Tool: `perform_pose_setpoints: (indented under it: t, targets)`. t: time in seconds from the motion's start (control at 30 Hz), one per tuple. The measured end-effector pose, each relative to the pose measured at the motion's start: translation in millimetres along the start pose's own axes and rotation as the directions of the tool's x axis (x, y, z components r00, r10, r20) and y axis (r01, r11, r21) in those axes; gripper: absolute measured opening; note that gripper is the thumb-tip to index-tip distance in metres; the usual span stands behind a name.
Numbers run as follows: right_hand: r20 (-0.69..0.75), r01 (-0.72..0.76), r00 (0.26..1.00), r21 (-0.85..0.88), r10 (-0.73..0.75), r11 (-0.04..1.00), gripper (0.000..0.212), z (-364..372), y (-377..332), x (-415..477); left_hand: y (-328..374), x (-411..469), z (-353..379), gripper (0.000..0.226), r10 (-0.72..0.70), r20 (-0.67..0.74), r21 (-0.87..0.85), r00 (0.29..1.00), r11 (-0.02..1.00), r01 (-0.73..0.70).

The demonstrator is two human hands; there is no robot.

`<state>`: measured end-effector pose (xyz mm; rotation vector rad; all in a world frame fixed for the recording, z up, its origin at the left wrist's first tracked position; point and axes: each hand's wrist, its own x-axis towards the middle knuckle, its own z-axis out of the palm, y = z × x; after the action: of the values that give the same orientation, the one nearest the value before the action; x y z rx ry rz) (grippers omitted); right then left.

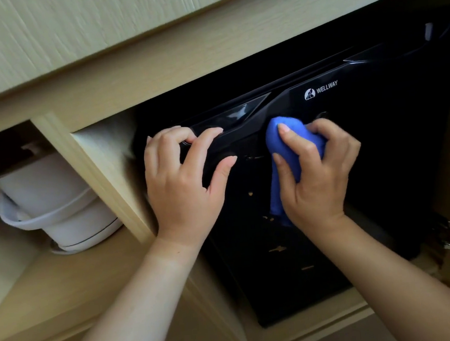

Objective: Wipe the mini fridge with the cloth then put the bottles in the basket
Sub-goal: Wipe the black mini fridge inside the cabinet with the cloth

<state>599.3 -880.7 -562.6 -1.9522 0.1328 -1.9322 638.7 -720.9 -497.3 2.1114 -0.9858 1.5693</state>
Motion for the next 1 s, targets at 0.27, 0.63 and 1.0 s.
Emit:
perform_pose_setpoints:
  t: [0.27,0.63,1.0]
  targets:
    - [0.037,-0.007,0.999,-0.059,0.009,0.998,0.025,-20,34,7,2,-1,4,0.03,-0.01,-0.012,-0.002,1.0,1.0,0.01]
    - [0.072,0.191,0.979,0.018,-0.192,0.981,0.025,-7,18,-3,6,0,-2,0.032,-0.034,0.023,-0.01,0.999,0.999,0.034]
    - [0.064,0.019,0.998,0.008,-0.02,1.0,0.029,0,-15,6,27,-25,-54,0.056,-0.116,0.355,0.095,0.927,0.992,0.087]
